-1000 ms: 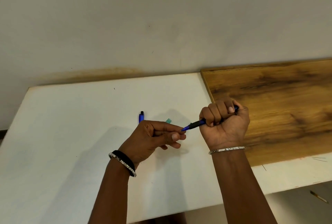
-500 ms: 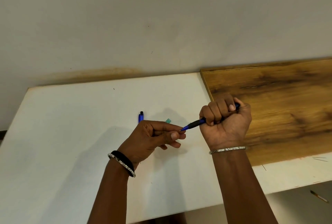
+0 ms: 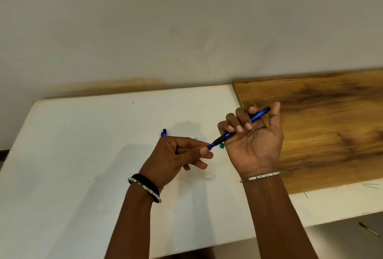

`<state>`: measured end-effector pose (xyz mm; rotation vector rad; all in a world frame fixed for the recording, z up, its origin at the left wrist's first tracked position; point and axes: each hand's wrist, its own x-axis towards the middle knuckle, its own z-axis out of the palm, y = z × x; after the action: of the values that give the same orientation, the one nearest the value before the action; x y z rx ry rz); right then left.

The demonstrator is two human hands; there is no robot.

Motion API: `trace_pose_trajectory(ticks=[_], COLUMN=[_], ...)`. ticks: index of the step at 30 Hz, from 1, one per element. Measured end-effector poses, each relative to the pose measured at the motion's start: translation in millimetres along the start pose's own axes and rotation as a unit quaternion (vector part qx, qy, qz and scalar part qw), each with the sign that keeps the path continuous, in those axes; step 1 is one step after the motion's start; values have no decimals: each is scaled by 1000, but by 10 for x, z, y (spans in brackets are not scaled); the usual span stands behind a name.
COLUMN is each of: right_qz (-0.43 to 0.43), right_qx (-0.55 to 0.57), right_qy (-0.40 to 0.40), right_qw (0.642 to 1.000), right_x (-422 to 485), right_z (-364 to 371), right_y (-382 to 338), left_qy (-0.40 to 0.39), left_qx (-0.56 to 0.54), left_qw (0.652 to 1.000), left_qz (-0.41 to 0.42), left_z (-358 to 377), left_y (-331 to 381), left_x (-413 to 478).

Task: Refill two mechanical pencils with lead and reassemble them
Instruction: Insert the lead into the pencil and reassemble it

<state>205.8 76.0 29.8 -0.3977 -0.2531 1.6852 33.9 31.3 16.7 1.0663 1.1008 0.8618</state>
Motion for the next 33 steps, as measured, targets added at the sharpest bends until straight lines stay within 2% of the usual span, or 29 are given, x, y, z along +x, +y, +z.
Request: trace_pose_trajectory(ticks=[7,14,33], right_qz=[8,-7,-17], right_qx=[10,53,74], right_qy=[22,2,-10], right_qw=[1000,999,997], right_x=[-40,-39,-26], right_z=[5,-53,-72], right_y=[35,-36,-18], left_qy=[-17,-31,-22], left_qx=[-3,6,-1], left_qw=[1000,999,999], left_qz=[-15,-36,-24], left_z=[-21,-29,-16], left_y=[-15,-22,-14], left_x=[-11,-15,-10])
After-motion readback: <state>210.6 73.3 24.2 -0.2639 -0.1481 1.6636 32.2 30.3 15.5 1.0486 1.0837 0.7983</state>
